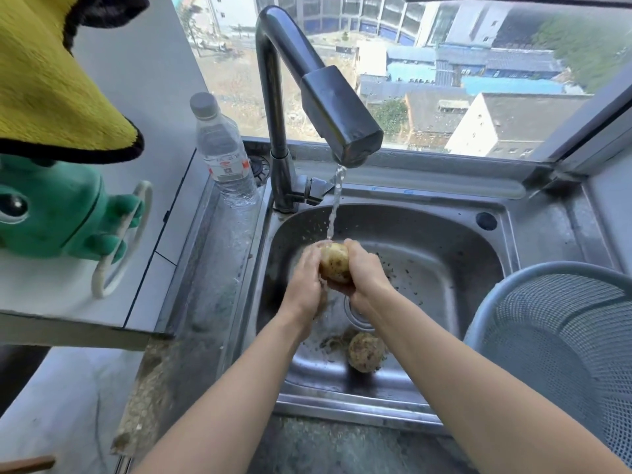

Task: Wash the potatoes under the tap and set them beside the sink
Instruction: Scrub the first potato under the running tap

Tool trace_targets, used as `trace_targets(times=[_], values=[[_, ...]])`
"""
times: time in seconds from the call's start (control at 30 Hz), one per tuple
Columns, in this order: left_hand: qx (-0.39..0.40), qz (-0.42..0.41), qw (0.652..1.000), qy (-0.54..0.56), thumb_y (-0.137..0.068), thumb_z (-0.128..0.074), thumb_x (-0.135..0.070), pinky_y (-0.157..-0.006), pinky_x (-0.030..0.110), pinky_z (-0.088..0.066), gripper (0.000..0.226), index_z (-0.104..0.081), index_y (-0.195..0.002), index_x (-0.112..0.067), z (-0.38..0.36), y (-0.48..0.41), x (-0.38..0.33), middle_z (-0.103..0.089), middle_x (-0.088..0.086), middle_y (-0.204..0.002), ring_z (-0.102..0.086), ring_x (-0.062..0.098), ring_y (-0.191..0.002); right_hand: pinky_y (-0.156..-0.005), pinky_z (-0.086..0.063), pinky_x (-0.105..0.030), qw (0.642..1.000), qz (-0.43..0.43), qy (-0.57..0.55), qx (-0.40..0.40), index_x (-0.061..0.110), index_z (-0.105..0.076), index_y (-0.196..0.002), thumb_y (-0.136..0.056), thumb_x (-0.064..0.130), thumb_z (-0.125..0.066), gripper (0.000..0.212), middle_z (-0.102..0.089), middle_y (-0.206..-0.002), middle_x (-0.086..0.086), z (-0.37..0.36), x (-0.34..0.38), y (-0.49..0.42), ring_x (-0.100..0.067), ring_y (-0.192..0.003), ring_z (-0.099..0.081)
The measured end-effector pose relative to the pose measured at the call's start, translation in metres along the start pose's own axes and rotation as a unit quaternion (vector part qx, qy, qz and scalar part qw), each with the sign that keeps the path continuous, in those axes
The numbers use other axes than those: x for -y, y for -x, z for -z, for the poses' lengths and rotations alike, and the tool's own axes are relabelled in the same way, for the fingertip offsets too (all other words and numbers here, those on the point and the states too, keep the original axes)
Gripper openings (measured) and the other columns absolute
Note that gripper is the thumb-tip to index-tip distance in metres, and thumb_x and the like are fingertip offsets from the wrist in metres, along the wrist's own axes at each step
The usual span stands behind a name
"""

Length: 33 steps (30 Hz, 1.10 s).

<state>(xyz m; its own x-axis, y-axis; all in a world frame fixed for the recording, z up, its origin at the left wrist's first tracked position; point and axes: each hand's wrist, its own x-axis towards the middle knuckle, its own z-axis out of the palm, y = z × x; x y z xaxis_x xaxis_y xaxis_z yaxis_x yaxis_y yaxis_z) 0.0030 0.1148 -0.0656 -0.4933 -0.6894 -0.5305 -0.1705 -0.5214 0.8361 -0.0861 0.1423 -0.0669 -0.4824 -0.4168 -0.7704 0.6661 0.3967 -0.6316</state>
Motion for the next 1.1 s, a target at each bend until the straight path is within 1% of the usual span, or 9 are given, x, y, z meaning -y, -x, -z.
trace_targets(times=[0.1, 0.23, 0.3, 0.43, 0.57, 0.7, 0.8, 0.9, 1.1], values=[[-0.040, 0.079, 0.995, 0.037, -0.103, -0.042, -0.028, -0.047, 0.022, -0.052, 0.030, -0.068, -0.099, -0.013, -0.001, -0.009, -0.012, -0.066, 0.011, -0.085, -0.064, 0.017, -0.067, -0.065, -0.059, -0.038, 0.998, 0.020, 0.055, 0.014, 0.015, -0.066, -0.083, -0.098, 0.028, -0.048, 0.026, -0.067, -0.087, -0.012, -0.002, -0.003, 0.005, -0.023, -0.075, -0.066], [-0.019, -0.050, 0.998, -0.040, -0.103, -0.037, -0.044, -0.097, 0.043, -0.053, 0.041, -0.059, -0.129, -0.021, -0.004, -0.004, 0.004, -0.063, 0.011, -0.125, -0.061, 0.023, -0.110, -0.051, -0.054, -0.032, 1.000, -0.008, 0.011, 0.000, 0.006, -0.060, -0.106, -0.100, 0.030, -0.044, 0.029, -0.065, -0.097, -0.016, -0.001, 0.009, 0.002, -0.025, -0.078, -0.064], [-0.021, -0.124, 0.982, -0.142, -0.092, -0.042, -0.061, -0.105, 0.048, -0.046, 0.050, -0.054, -0.131, -0.033, 0.000, -0.001, 0.013, -0.059, 0.004, -0.131, -0.056, 0.024, -0.122, -0.063, -0.059, -0.040, 0.999, -0.006, 0.031, 0.011, 0.003, -0.056, -0.116, -0.102, 0.031, -0.040, 0.035, -0.064, -0.108, -0.020, -0.001, 0.011, 0.001, -0.029, -0.088, -0.065], [-0.085, -0.089, 0.992, -0.011, -0.094, -0.038, -0.047, -0.087, 0.040, -0.056, 0.040, -0.059, -0.119, -0.025, -0.003, -0.003, 0.006, -0.066, 0.012, -0.118, -0.064, 0.030, -0.111, -0.094, -0.054, -0.045, 0.987, 0.085, 0.082, 0.113, 0.008, -0.048, -0.120, -0.092, 0.034, -0.060, 0.040, -0.061, -0.114, -0.014, -0.001, -0.006, 0.008, -0.023, -0.103, -0.063], [-0.075, -0.050, 0.995, 0.047, -0.104, -0.033, -0.027, -0.073, 0.028, -0.056, 0.034, -0.061, -0.120, -0.017, -0.005, -0.002, 0.002, -0.068, 0.010, -0.114, -0.067, 0.022, -0.101, -0.067, -0.050, -0.026, 0.972, 0.183, 0.112, 0.095, 0.015, -0.057, -0.107, -0.083, 0.033, -0.072, 0.034, -0.065, -0.097, -0.004, 0.001, -0.017, 0.004, -0.014, -0.085, -0.063], [-0.052, -0.065, 0.996, -0.016, -0.106, -0.031, -0.025, -0.066, 0.021, -0.055, 0.029, -0.059, -0.113, -0.018, -0.003, 0.003, 0.008, -0.064, 0.008, -0.107, -0.064, 0.010, -0.089, -0.066, -0.045, -0.035, 0.966, 0.201, 0.158, 0.040, 0.021, -0.059, -0.088, -0.093, 0.046, -0.052, 0.027, -0.061, -0.081, 0.001, 0.003, -0.018, -0.010, -0.016, -0.073, -0.057], [-0.114, -0.032, 0.990, -0.076, -0.098, -0.026, -0.058, -0.090, 0.038, -0.057, 0.057, -0.063, -0.112, -0.018, 0.007, -0.013, 0.010, -0.070, 0.006, -0.105, -0.068, 0.014, -0.096, -0.067, -0.049, -0.033, 0.934, 0.219, 0.248, 0.136, 0.026, -0.053, -0.113, -0.082, 0.068, -0.052, 0.052, -0.061, -0.104, -0.006, 0.008, -0.027, -0.006, -0.019, -0.087, -0.060], [-0.098, -0.051, 0.976, -0.189, -0.076, -0.011, -0.086, -0.100, 0.049, -0.048, 0.089, -0.067, -0.112, -0.026, 0.014, -0.014, 0.012, -0.072, 0.001, -0.109, -0.066, 0.023, -0.106, -0.064, -0.049, -0.038, 0.911, 0.294, 0.275, 0.091, 0.030, -0.056, -0.089, -0.080, 0.071, -0.048, 0.042, -0.064, -0.084, 0.001, 0.012, -0.026, -0.004, -0.016, -0.073, -0.059], [-0.088, -0.078, 0.986, -0.115, -0.104, -0.031, -0.049, -0.077, 0.035, -0.057, 0.049, -0.058, -0.112, -0.009, 0.009, -0.007, 0.010, -0.067, 0.003, -0.098, -0.067, 0.023, -0.092, -0.062, -0.042, -0.026, 0.915, 0.265, 0.268, 0.144, 0.028, -0.053, -0.092, -0.095, 0.057, -0.038, 0.033, -0.058, -0.085, 0.004, 0.013, -0.017, -0.007, -0.011, -0.070, -0.053]])
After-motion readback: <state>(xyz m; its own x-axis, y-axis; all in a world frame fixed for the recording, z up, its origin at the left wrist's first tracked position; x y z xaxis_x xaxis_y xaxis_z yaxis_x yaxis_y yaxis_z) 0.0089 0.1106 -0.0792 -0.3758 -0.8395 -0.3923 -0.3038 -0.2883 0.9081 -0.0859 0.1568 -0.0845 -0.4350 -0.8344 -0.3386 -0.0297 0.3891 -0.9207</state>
